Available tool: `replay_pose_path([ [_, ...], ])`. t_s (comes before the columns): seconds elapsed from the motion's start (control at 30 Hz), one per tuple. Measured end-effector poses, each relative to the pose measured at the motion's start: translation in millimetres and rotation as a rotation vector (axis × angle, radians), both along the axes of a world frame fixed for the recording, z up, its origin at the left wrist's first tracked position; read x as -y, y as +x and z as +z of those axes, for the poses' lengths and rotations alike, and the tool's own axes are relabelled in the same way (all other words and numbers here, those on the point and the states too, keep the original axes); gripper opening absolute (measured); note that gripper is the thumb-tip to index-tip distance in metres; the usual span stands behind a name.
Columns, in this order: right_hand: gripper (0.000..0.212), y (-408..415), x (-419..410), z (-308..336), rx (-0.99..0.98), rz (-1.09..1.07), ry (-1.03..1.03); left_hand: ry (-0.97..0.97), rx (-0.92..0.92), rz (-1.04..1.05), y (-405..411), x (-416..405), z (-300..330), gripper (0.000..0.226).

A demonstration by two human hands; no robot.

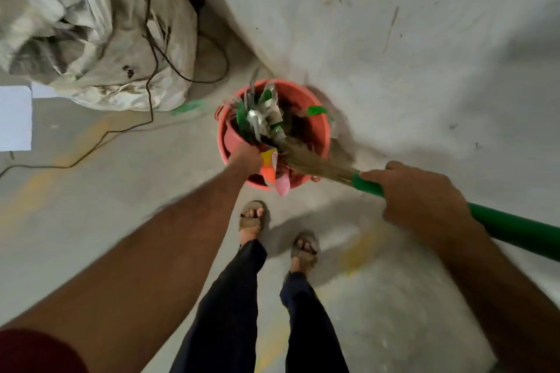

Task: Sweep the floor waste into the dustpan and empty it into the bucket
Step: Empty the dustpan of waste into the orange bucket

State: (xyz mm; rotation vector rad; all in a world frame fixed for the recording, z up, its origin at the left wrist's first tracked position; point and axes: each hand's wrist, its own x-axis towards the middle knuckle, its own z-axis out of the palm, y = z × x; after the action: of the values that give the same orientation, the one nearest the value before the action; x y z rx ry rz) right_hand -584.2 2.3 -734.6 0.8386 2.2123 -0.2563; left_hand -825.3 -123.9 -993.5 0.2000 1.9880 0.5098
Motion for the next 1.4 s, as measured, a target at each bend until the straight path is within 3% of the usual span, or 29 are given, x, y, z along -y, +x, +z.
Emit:
replay_pose_path([
  [0.1,0.050,-17.5,7.2,-64.6,-0.015,-0.081,0.056,-0.127,-0.189,-0.343,-13.7,-20.2,-30.8,0.032],
  [0.23,0.050,-8.3,26.6,-113.9,0.026,-0.247,0.041,-0.263,-0.404,-0.803,-6.0,-32.9,-23.6,0.029],
  [0.33,0.059,15.0,42.1,-98.7,0.029,-0.286,0.034,-0.328,-0.536,-0.912,6.1,-31.1,-5.4,0.028],
  [0.53,0.067,42.8,73.3,-7.4,0.000,-0.397,0.056,-0.379,-0.670,-1.097,15.7,-21.0,53.7,0.037],
  [0.77,0.078,62.8,110.0,66.3,0.056,-0.494,0.049,-0.372,-0.738,-1.128,1.6,-20.5,124.2,0.035],
  [0.9,0.076,75.5,131.1,93.0,0.024,-0.543,0.062,-0.351,-0.754,-1.034,-12.0,-9.8,135.5,0.032],
  [1.13,0.075,83.0,154.9,134.9,-0.083,-0.590,0.016,-0.352,-0.626,-0.788,-27.3,20.4,142.9,0.047],
  [1.4,0.083,90.9,153.7,153.4,-0.121,-0.663,-0.031,-0.317,-0.526,-0.855,-26.0,53.0,146.1,0.053],
])
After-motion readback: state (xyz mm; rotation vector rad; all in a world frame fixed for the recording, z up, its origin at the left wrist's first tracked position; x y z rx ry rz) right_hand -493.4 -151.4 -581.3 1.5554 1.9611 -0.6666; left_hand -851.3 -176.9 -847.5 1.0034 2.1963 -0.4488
